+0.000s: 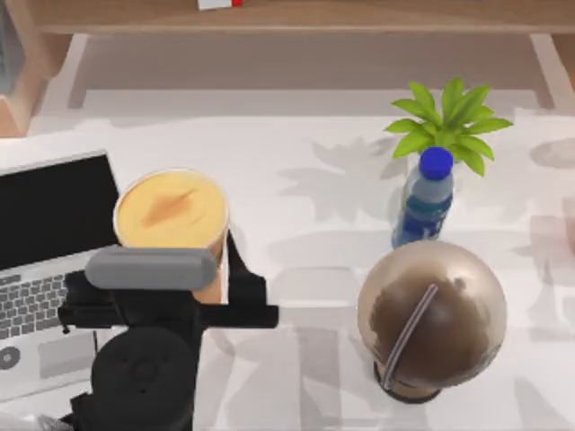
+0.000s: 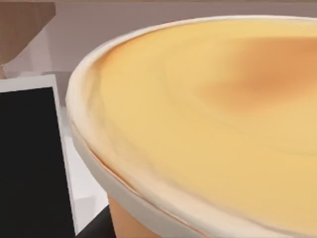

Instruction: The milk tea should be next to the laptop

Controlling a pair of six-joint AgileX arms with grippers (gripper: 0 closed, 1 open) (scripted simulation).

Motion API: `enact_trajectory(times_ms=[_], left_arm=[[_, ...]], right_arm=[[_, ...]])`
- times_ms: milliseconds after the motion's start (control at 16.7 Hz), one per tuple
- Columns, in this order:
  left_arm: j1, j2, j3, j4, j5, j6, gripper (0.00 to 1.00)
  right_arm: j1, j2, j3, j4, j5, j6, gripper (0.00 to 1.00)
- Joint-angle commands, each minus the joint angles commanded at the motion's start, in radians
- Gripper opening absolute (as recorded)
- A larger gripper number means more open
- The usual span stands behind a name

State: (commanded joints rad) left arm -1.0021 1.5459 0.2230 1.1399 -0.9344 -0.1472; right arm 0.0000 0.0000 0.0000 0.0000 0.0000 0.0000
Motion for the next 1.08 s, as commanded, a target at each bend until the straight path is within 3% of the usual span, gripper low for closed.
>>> enact_trajectory(times_ms=[1080], left_arm=[[-0.006, 0.214, -0.008, 0.273, 0.000, -0.002, 0.00]], right_arm=[[0.000, 0.000, 0.000, 0.000, 0.000, 0.000, 1.00]])
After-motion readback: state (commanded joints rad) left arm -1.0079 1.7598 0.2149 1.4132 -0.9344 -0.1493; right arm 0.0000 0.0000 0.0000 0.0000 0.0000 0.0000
